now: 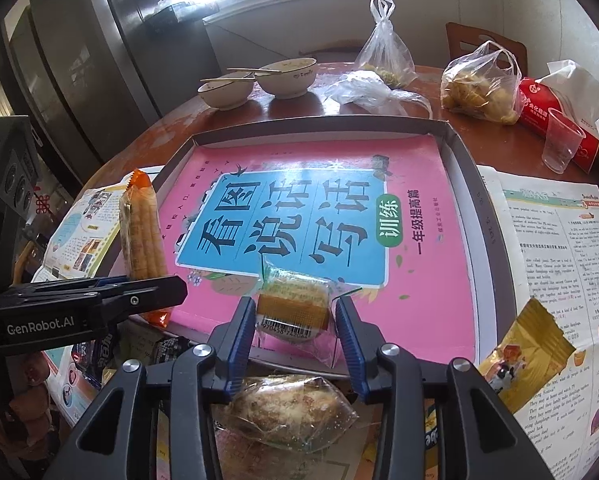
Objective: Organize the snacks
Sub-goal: 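Release the corn bag in the tray with the left gripper while the right releases the packet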
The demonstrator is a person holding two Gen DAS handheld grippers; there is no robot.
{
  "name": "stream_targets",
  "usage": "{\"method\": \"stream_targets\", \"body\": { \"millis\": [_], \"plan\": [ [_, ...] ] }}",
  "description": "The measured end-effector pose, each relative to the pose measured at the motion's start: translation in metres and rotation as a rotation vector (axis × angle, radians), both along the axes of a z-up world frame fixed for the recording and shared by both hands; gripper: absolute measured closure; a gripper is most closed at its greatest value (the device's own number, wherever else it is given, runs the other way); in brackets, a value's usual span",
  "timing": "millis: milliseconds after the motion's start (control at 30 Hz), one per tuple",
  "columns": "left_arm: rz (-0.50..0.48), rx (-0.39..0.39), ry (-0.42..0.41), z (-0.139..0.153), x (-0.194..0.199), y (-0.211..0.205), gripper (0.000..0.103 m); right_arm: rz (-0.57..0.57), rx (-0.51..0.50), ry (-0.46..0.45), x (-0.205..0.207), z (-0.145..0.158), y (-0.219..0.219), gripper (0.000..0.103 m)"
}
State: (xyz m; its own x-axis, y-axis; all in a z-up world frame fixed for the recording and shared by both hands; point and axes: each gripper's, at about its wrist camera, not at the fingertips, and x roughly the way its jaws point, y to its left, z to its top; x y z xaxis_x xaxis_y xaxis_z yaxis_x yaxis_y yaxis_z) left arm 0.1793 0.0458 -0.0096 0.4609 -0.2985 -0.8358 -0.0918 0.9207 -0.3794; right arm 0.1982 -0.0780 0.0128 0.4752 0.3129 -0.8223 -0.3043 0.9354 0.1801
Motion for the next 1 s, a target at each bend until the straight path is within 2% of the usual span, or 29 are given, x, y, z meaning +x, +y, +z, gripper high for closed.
{"method": "stream_targets", "body": {
  "millis": [700,867,1000],
  "plan": [
    [0.001,0.062,0.008,-0.001,0.000,-0.003,0.066,0.001,0.028,-0.032,-0.009,0.012,-0.002,0.059],
    [0.004,0.063,0.004,0.000,-0.001,-0.002,0.060,-0.004,0.032,-0.043,-0.010,0.015,-0.002,0.057],
    [0.001,0.061,0.000,0.001,-0.003,-0.001,0.059,-0.012,0.035,-0.051,-0.012,0.017,-0.004,0.057]
  ]
}}
